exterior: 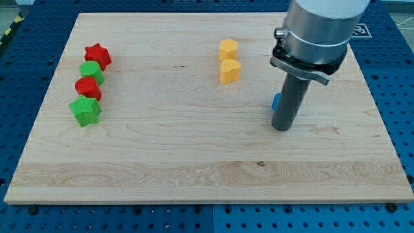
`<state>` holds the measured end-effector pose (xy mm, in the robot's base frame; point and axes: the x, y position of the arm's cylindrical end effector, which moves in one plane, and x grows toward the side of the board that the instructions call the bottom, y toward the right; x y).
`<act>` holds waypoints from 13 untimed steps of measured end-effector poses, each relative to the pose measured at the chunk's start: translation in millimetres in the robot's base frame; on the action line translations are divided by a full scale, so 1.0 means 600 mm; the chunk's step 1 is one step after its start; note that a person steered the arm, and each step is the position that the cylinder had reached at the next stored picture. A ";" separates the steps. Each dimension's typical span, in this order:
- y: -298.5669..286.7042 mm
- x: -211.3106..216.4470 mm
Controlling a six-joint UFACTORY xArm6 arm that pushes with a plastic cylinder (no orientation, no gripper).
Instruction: Slide the blue cube towards left
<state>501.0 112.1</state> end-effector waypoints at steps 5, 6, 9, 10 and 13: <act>0.168 -0.095; 0.135 -0.095; -0.003 -0.076; -0.035 -0.076; 0.040 -0.027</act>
<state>485.0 136.2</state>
